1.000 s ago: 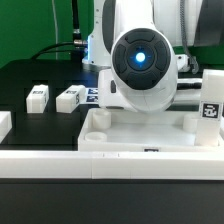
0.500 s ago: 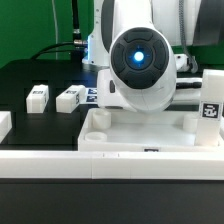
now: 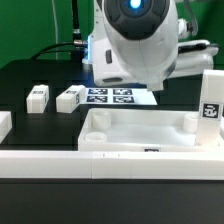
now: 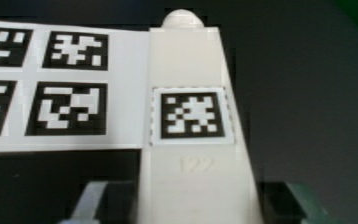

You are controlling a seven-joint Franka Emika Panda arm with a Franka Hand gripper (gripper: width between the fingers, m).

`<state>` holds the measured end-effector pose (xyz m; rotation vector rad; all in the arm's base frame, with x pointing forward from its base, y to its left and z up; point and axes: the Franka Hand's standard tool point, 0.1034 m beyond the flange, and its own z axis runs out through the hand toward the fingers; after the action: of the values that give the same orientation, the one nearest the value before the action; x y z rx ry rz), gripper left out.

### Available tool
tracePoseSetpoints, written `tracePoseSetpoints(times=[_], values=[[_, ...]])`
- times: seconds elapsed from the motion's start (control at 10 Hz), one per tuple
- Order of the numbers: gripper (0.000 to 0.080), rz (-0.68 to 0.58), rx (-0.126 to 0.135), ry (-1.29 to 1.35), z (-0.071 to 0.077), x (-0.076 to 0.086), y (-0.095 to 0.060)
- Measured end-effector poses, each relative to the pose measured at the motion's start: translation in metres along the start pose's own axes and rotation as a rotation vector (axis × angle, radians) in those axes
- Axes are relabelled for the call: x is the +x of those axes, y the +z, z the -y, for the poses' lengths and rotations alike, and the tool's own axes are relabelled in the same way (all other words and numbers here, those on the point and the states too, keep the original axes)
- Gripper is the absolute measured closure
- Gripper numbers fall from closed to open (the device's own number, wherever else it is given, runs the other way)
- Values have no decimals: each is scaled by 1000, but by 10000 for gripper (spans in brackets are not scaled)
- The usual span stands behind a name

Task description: Assemble desk

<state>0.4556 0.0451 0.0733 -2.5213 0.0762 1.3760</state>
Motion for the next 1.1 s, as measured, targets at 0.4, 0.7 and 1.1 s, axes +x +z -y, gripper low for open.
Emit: tracePoseSetpoints(times=[0.4,0.7,1.1], values=[[511,-182,-22,-40,-1,18,-15],[511,-358,-24,-69,-4,-1,-57],[510,-587,-45,-54,-5,-3,-78]])
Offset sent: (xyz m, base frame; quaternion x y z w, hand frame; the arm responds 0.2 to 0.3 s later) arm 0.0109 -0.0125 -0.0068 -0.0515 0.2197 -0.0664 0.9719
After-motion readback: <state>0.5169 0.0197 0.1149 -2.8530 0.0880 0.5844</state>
